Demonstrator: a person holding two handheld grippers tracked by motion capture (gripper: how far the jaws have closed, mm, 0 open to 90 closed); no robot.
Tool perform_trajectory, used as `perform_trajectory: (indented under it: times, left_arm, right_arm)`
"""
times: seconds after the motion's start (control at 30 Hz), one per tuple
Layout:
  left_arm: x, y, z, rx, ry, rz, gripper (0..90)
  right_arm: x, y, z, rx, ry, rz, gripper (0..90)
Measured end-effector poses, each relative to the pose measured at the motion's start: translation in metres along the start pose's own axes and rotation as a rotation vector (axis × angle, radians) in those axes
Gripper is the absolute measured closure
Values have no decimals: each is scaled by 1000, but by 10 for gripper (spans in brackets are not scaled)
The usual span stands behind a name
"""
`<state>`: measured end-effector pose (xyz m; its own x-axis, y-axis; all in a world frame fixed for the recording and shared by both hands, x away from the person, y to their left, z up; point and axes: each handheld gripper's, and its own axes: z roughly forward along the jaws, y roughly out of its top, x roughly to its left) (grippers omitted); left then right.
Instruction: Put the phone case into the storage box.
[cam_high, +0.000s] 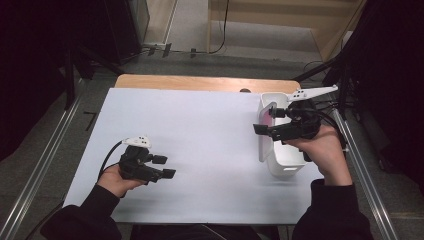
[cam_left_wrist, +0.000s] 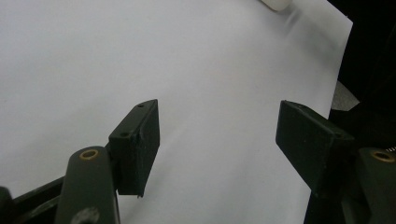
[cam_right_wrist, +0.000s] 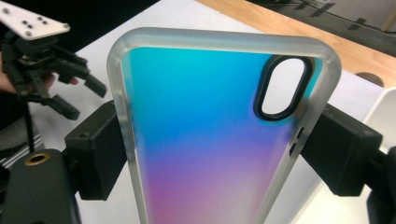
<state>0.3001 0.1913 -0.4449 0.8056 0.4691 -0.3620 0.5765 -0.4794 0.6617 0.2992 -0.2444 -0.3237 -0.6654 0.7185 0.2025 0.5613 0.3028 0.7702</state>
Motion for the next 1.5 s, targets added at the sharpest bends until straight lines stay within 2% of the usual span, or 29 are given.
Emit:
perform_trajectory:
  times: [0.37,0.63,0.7,0.8,0.93,1.03,1.17,1.5]
  left_arm:
    - [2,-4,-2,4,4,-10,301]
    - [3,-5,-1,-9,-4,-8,301]
    - [4,-5,-1,-7,-4,-9,301]
    - [4,-4,-2,-5,-8,-9,301]
    - [4,-4,-2,-5,-4,-10,300]
    - [5,-5,-2,-7,-5,-8,300]
    - [4,-5,-1,-13,-4,-5,301]
    - [5,-5,-2,-2,2,-10,301]
  right_arm:
    - [-14,-3,-8,-35,-70,58,141]
    - [-24,-2,-6,-59,-131,91,141]
    - [-26,-2,-4,-61,-146,102,141]
    - [-29,-2,-1,-63,-161,86,141]
    - [-34,0,4,-68,-191,89,141]
    - [-40,3,6,-79,-207,109,141]
    - [-45,7,10,-96,-188,134,141]
    - [-62,14,22,-85,-258,161,141]
